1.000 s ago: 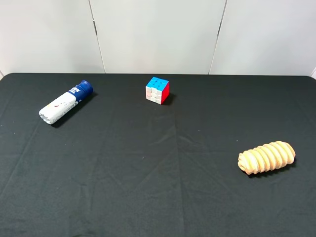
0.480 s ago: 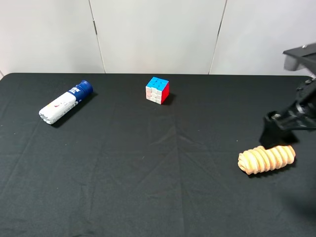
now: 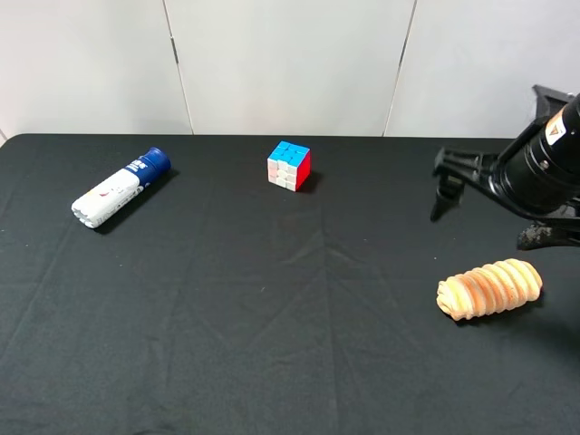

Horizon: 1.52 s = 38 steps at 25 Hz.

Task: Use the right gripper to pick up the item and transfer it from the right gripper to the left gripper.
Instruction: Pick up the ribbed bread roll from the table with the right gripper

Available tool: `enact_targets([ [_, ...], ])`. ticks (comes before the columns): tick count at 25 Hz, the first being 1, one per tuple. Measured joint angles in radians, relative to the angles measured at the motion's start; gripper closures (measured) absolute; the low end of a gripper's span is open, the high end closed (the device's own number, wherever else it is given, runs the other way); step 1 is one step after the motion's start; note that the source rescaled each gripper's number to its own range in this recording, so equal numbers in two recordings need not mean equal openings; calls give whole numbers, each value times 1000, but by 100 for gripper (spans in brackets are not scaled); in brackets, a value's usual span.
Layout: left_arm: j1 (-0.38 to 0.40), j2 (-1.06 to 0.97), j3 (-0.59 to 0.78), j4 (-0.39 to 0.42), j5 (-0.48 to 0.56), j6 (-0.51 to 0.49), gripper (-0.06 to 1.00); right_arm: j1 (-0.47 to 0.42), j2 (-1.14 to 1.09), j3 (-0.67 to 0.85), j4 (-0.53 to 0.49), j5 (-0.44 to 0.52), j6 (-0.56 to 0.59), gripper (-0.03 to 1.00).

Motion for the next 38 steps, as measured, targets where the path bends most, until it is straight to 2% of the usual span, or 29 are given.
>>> enact_targets([
  [3, 0, 0, 0, 0, 0, 0, -4, 0, 0, 0, -53, -10, 230, -3],
  [7, 0, 0, 0, 0, 0, 0, -4, 0, 0, 0, -116, 27, 514, -3],
  [11, 0, 0, 0, 0, 0, 0, -4, -30, 0, 0, -134, 73, 655, -3],
  [13, 0, 0, 0, 0, 0, 0, -4, -63, 0, 0, -125, 90, 666, -3],
  [17, 0, 0, 0, 0, 0, 0, -4, -108, 0, 0, -37, 99, 669, -3],
  [25, 0, 0, 0, 0, 0, 0, -4, -117, 107, 6, 90, 81, 676, -3],
  [38, 0, 0, 0, 0, 0, 0, -4, -119, 313, 21, 124, -18, 676, -3],
])
